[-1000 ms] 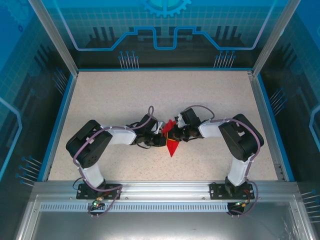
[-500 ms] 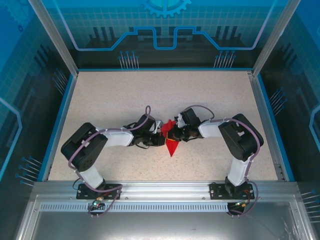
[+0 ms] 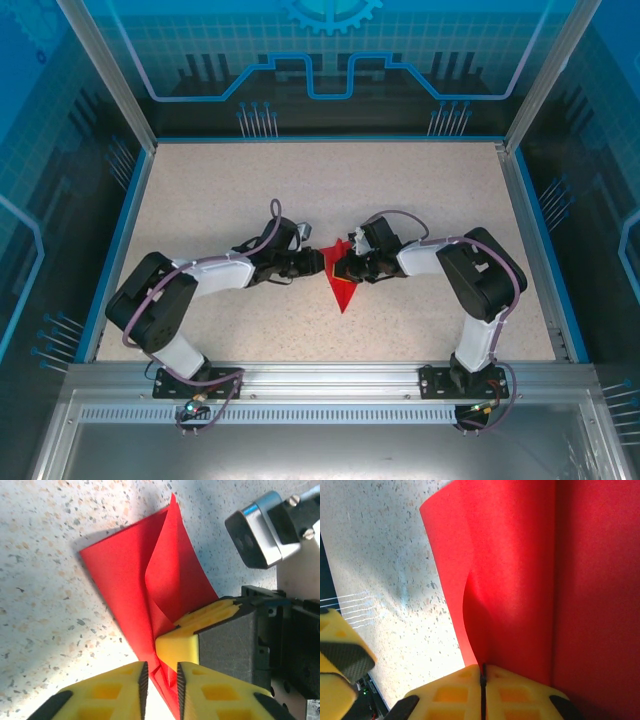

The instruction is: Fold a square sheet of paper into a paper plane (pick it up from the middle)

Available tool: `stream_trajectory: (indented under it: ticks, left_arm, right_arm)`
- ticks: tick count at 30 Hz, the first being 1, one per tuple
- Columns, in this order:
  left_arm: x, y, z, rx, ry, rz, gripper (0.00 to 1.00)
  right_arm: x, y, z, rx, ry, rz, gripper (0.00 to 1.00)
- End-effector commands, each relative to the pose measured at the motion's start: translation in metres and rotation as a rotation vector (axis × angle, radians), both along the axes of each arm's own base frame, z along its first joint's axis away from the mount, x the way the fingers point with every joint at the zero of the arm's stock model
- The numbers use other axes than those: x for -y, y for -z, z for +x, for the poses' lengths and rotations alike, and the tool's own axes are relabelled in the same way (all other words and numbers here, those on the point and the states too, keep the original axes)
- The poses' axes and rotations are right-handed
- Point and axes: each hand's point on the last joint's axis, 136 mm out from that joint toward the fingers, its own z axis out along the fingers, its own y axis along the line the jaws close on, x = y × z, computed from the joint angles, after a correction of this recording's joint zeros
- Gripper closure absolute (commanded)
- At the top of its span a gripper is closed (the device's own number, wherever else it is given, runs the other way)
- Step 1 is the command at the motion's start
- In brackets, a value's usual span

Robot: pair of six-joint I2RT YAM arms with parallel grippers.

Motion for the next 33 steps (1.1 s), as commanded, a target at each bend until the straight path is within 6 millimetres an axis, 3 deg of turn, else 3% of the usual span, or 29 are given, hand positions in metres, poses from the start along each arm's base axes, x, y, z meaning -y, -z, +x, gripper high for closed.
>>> stream_trajectory:
  ticks: [1, 12, 19, 33]
  left_arm:
    - [0.001, 0.001, 0.011, -0.002, -0.033, -0.02, 0.72]
    - [0.015, 0.013, 0.021, -0.047, -0.016, -0.044, 0.65]
    - [0.019, 0.019, 0.021, -0.073, 0.002, -0.042, 0.64]
    - [0.015, 0.026, 0.022, -0.156, -0.057, -0.065, 0.68]
  right_arm:
    - [0.007, 0.022, -0.014, -0.024, -0.026, -0.048, 0.9]
    - [0.01, 0.021, -0.018, 0.009, -0.038, -0.036, 0.74]
    - [0.011, 0.023, -0.02, 0.011, -0.04, -0.03, 0.71]
    - [0.014, 0.024, -0.018, 0.009, -0.013, -0.031, 0.91]
